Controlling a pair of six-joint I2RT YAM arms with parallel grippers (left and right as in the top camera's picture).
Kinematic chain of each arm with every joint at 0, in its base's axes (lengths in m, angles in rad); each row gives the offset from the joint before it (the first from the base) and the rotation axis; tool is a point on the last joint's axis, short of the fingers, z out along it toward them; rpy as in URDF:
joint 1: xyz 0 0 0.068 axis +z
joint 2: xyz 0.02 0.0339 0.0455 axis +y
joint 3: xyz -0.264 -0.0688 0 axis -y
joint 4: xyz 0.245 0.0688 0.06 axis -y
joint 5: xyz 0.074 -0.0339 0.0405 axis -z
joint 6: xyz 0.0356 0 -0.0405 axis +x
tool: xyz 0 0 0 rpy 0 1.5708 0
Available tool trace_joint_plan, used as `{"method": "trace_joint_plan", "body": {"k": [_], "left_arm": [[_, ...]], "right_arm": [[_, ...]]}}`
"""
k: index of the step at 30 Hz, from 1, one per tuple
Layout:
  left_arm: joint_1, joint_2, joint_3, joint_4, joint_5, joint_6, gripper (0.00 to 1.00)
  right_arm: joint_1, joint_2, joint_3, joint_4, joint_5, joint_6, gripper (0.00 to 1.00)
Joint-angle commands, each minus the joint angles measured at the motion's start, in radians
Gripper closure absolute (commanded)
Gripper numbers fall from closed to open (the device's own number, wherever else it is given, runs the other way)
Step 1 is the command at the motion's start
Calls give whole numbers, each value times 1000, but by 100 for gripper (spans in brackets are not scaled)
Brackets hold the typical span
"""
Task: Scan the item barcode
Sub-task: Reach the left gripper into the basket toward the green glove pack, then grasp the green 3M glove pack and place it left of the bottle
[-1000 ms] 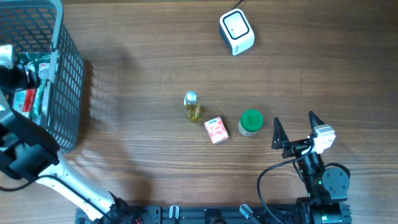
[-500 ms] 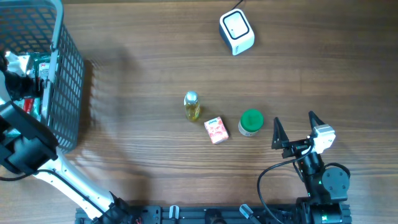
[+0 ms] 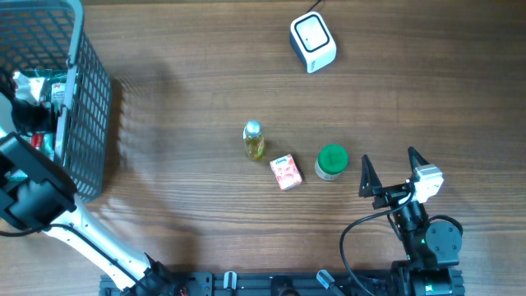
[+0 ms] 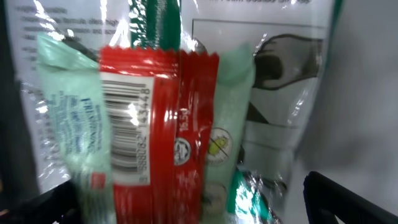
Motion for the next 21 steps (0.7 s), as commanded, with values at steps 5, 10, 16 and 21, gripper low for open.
{"method": "trace_joint_plan", "body": {"k": [5, 10, 16, 21], "left_arm": [[2, 24, -128, 80, -20, 19, 29], [-1, 19, -128, 92, -21, 19, 68], [-22, -29, -126, 110, -20, -21, 95], [-64, -153, -93, 134, -21, -114, 96]], "right_arm": [[-3, -2, -1, 3, 7, -5, 0], [-3, -2, -1, 3, 7, -6, 0], [-3, -2, -1, 3, 7, -6, 0], [-3, -2, -1, 3, 7, -5, 0]]}}
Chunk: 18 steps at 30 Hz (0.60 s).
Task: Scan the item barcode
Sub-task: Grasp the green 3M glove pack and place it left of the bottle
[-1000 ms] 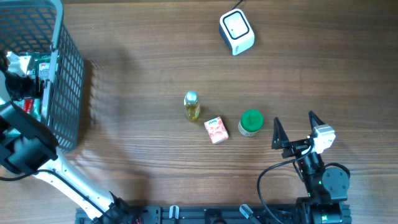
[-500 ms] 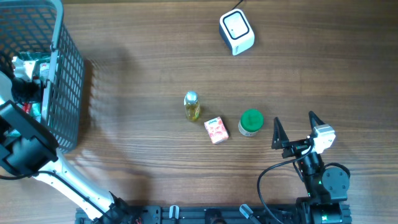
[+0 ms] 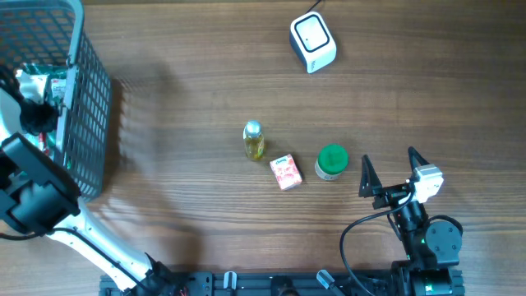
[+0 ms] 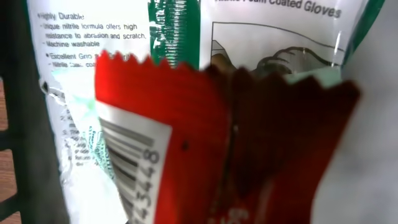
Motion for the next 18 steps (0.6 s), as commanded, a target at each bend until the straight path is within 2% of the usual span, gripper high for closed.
{"method": "trace_joint_plan", "body": {"k": [1, 8, 12, 15, 18], "left_arm": [[-58, -150, 13, 21, 8, -108, 96], [-131, -462, 17, 100, 8, -119, 87], [-168, -653, 17, 172, 8, -133, 90], [-196, -779, 17, 226, 9, -227, 95], [-245, -871, 17, 226, 10, -335, 96]], "right_arm": [[-3, -2, -1, 3, 8, -5, 0], [-3, -2, -1, 3, 8, -5, 0], [-3, -2, -1, 3, 8, -5, 0], [-3, -2, -1, 3, 8, -6, 0], [-3, -2, -1, 3, 8, -6, 0]]}}
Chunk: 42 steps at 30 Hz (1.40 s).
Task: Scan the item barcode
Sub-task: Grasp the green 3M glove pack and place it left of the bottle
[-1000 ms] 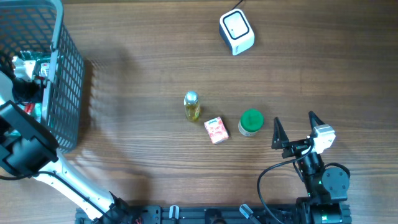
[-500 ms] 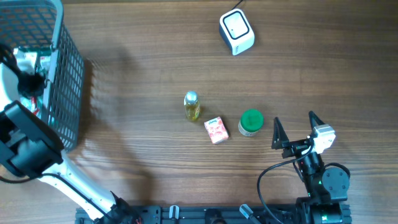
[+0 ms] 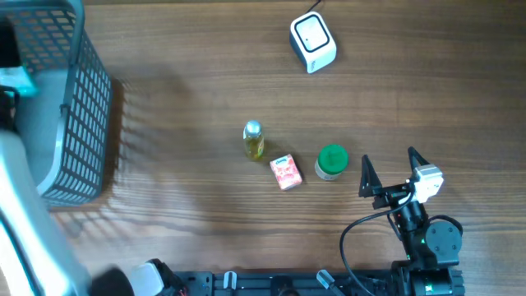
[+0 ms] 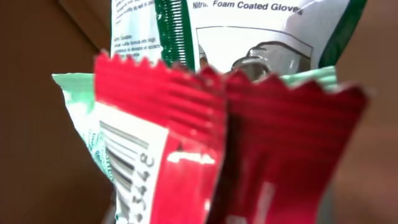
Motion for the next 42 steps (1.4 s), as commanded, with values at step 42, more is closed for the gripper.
{"method": "trace_joint_plan", "body": {"k": [42], "left_arm": [[-753, 366, -581, -152, -217, -646, 96]], "right_arm": [[-3, -2, -1, 3, 8, -5, 0]]}}
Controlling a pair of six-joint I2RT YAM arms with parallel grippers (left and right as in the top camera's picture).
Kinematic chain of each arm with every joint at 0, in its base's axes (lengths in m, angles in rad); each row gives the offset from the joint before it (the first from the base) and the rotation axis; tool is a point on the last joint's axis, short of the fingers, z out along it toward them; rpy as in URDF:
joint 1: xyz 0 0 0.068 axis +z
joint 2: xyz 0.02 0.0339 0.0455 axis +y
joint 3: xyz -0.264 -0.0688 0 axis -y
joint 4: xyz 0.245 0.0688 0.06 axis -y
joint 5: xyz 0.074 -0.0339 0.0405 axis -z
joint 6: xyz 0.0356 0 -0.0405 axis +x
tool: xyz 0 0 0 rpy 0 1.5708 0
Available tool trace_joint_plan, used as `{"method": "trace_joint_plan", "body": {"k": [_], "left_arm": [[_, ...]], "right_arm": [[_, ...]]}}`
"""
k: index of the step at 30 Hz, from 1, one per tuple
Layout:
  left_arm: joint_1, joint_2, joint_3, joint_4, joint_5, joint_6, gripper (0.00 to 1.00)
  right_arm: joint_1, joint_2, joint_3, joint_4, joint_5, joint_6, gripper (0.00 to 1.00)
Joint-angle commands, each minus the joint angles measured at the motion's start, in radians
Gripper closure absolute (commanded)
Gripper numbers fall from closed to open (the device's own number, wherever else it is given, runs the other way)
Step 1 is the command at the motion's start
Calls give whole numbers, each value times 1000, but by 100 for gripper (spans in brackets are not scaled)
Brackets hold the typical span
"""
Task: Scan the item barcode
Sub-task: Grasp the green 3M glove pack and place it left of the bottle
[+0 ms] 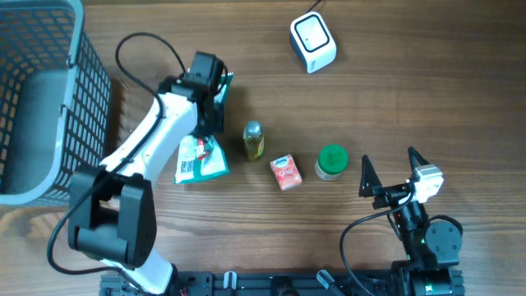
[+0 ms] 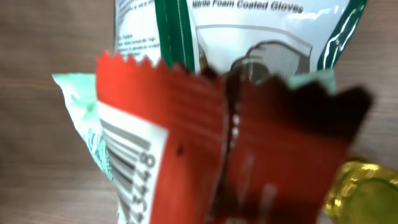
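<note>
A red packet point(image 2: 186, 143) with a white barcode panel point(image 2: 134, 168) fills the left wrist view. Behind it hang a mint-green packet point(image 2: 78, 118) and a white-and-green gloves pack point(image 2: 249, 31). My left gripper point(image 1: 207, 130) is shut on the red packet; its fingers are hidden behind the wrapper. In the overhead view this bundle point(image 1: 197, 160) sits left of the yellow bottle point(image 1: 254, 140). The white scanner point(image 1: 312, 41) stands at the far right. My right gripper point(image 1: 388, 177) stands open near the front right, holding nothing.
A grey wire basket point(image 1: 78, 99) fills the far left. A pink carton point(image 1: 286, 172) and a green-lidded jar point(image 1: 332, 162) sit in the middle, right of the bottle point(image 2: 364, 190), which is close to the bundle's edge.
My left gripper was raised over the basket with the packets; now it is out over the table beside the yellow bottle, still holding them. The right arm has not moved.
My left gripper was open inside the basket, just above the red packet. Then it was tight against that packet. Then it held the packet, with others hanging along, above the basket. Now the bundle is over the table's middle left.
</note>
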Motion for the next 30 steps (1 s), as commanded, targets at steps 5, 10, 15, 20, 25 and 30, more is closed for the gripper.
{"method": "trace_joint_plan", "body": {"k": [5, 10, 15, 20, 25, 30], "left_arm": [[-4, -3, -172, 158, -24, 93, 94], [-4, -3, -187, 172, -24, 111, 80], [-4, -4, -187, 168, -24, 111, 47], [-4, -8, -182, 162, -24, 110, 44], [4, -45, -135, 122, -24, 110, 32], [31, -102, -50, 65, -23, 109, 11]], "right_arm": [[-3, -2, -1, 3, 8, -6, 0], [-3, -2, -1, 3, 8, -5, 0], [-3, -2, -1, 3, 8, -5, 0], [-3, -2, -1, 3, 8, -5, 0], [-3, -2, -1, 3, 8, -5, 0], [-3, -2, -1, 3, 8, -5, 0]]}}
